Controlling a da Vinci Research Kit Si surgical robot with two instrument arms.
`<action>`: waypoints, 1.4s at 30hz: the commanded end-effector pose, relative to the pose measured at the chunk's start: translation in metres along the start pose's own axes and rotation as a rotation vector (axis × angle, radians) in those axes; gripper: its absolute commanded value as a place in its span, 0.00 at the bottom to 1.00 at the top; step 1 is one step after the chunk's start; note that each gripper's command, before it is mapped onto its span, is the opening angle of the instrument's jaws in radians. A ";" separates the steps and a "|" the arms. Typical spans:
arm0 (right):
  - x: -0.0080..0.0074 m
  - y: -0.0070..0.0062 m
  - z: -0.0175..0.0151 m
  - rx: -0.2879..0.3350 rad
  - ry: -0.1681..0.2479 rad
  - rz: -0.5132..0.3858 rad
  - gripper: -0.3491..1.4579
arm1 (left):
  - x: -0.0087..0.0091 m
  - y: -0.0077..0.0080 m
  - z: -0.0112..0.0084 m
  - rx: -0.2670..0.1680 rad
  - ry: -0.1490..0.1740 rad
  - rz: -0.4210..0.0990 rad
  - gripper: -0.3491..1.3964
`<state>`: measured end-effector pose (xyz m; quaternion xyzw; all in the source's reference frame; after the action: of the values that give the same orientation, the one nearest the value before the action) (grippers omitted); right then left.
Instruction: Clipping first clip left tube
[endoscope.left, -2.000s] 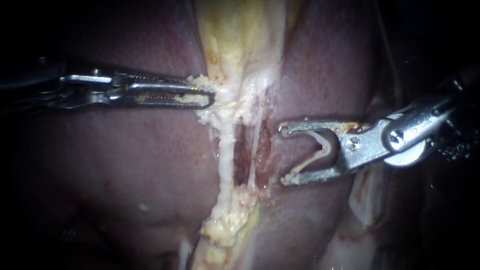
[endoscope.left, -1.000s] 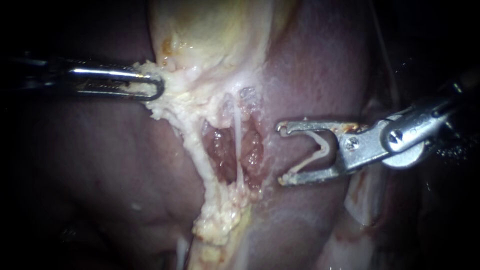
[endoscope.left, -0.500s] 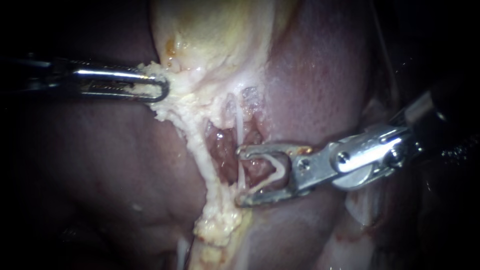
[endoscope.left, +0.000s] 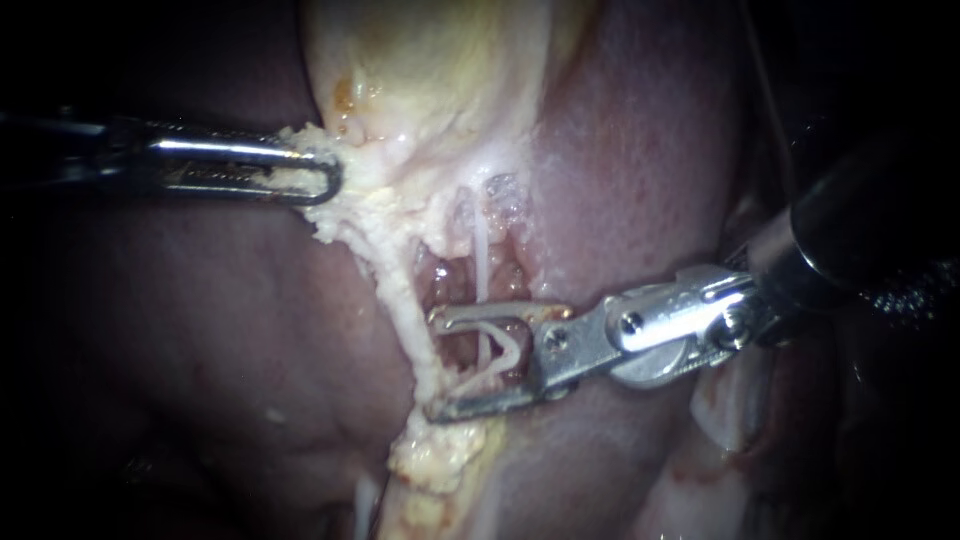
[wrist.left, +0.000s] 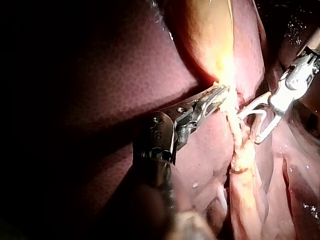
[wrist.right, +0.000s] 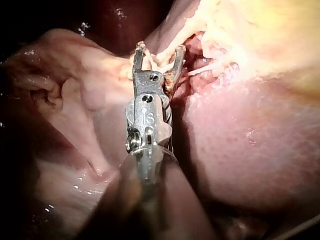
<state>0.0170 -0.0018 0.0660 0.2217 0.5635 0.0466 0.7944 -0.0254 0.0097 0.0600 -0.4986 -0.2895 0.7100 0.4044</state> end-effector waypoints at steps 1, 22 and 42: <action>0.0001 0.0001 0.0002 0.002 0.005 0.006 0.47 | 0.0000 0.0000 0.0000 0.000 0.000 0.000 0.00; -0.0011 0.0004 0.0045 0.104 0.094 0.087 0.46 | 0.0001 0.0000 0.0002 0.001 0.000 0.000 0.00; -0.0014 -0.0013 0.0063 0.144 0.113 0.140 0.46 | 0.0001 -0.0001 0.0002 0.001 0.000 0.000 0.00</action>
<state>0.0220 -0.0056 0.0682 0.3178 0.5916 0.0761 0.7371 -0.0256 0.0098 0.0601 -0.4984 -0.2890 0.7101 0.4048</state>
